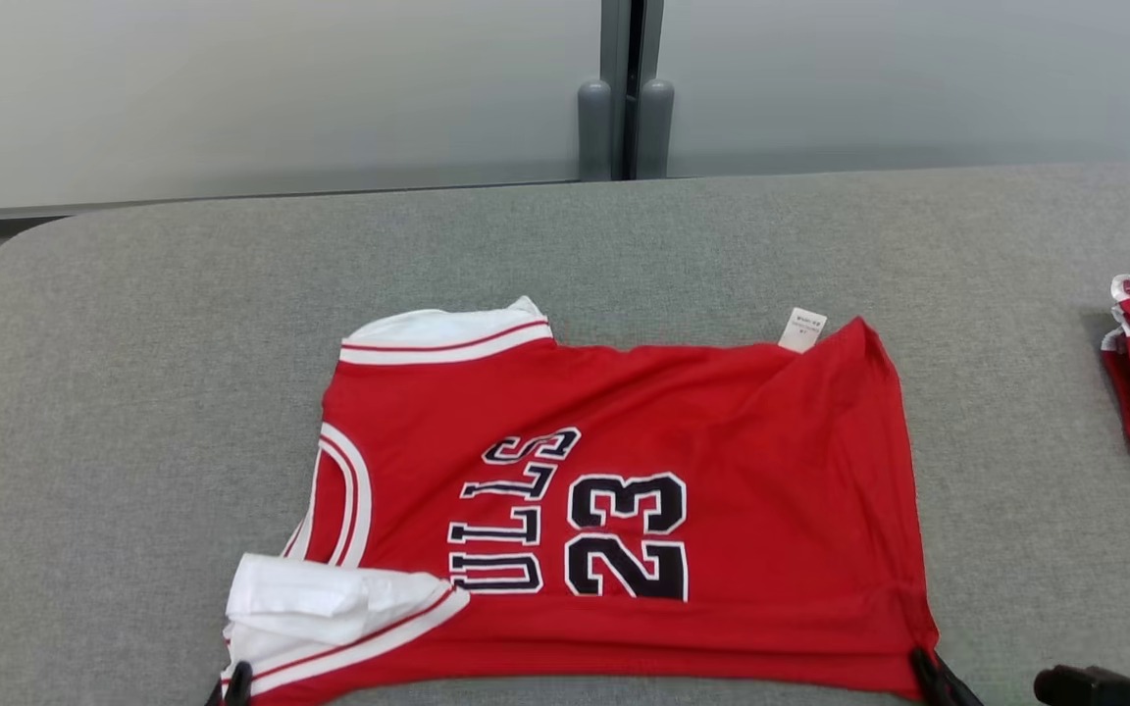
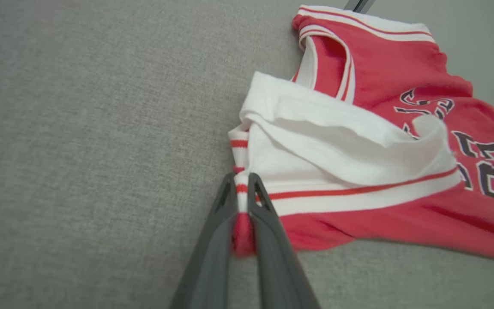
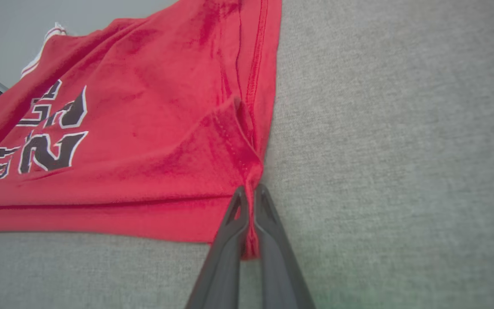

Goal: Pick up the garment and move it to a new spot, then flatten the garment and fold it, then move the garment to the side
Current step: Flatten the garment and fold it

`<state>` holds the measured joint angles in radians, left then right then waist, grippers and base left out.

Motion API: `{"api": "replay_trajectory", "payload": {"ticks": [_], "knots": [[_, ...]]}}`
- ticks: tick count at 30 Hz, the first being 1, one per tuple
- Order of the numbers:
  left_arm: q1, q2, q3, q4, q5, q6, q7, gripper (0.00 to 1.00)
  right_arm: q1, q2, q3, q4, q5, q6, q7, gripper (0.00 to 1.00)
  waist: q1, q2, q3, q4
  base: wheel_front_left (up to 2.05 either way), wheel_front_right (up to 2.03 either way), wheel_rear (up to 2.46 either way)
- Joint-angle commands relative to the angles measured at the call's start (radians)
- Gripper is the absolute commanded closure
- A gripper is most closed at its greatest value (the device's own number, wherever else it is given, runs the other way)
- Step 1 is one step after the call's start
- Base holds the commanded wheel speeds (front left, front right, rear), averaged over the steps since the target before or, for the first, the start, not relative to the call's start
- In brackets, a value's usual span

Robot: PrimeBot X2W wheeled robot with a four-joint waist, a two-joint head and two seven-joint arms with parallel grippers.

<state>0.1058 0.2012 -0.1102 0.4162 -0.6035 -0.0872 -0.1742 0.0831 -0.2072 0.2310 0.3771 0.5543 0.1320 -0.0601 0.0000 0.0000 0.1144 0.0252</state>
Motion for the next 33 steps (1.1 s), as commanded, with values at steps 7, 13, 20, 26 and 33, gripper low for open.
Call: {"api": "replay_trajectory", "payload": {"ticks": [7, 13, 20, 26, 33], "knots": [[0.12, 0.011, 0.013, -0.074, -0.047, 0.041, 0.097, 1.0, 0.123, -0.026, -0.051, -0.033, 0.018, -0.003, 0.061, 1.0, 0.0, 0.0, -0.054, 0.007, 0.0, 0.0, 0.0], [0.121, 0.0, -0.008, -0.125, -0.041, 0.062, 0.132, 0.0, 0.112, -0.022, -0.058, -0.058, 0.018, -0.003, 0.084, 0.0, 0.0, 0.0, -0.068, 0.007, 0.0, 0.0, 0.0], [0.074, -0.005, 0.008, -0.238, 0.027, 0.113, 0.009, 0.0, 0.063, -0.032, -0.09, -0.197, -0.056, -0.002, 0.02, 0.0, 0.0, 0.0, -0.07, -0.002, 0.0, 0.0, 0.0], [0.012, 0.016, 0.022, -0.367, 0.121, 0.168, -0.059, 0.0, 0.024, -0.042, -0.139, -0.38, -0.157, -0.002, 0.014, 0.0, 0.0, 0.0, -0.071, -0.008, 0.0, 0.0, 0.0], [-0.001, 0.044, -0.005, -0.44, 0.204, 0.213, -0.038, 0.0, 0.006, -0.025, -0.159, -0.504, -0.223, -0.002, 0.074, 0.0, 0.0, 0.0, -0.06, -0.017, 0.0, 0.0, 0.0]]}}
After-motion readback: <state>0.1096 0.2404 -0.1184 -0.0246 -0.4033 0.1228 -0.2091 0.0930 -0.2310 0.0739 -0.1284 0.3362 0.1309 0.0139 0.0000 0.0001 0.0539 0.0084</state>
